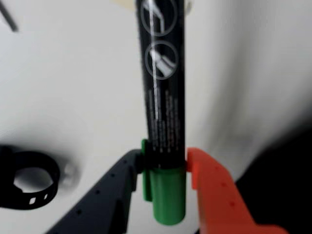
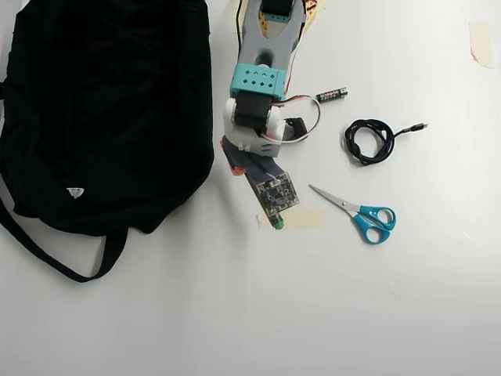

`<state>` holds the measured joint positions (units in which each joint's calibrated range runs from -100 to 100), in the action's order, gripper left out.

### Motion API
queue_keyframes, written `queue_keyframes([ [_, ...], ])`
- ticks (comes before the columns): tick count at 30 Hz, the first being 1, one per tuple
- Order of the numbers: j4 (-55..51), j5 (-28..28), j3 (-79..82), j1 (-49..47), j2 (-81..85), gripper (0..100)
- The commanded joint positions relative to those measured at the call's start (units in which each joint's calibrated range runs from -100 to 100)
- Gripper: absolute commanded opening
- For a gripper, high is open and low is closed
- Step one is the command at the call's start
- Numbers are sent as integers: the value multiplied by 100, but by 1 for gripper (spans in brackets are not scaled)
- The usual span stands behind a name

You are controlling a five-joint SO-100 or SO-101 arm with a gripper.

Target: Put the green marker into the black bag

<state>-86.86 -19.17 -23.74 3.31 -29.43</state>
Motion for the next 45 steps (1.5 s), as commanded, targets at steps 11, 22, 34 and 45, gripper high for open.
queue_keyframes([
  [11, -1099, 281, -1507, -106, 163, 2],
  [22, -1124, 438, -1732, -151, 263, 2],
  [34, -1133, 769, -1705, -9, 445, 2],
  [45, -943, 868, -1660, 208, 860, 2],
])
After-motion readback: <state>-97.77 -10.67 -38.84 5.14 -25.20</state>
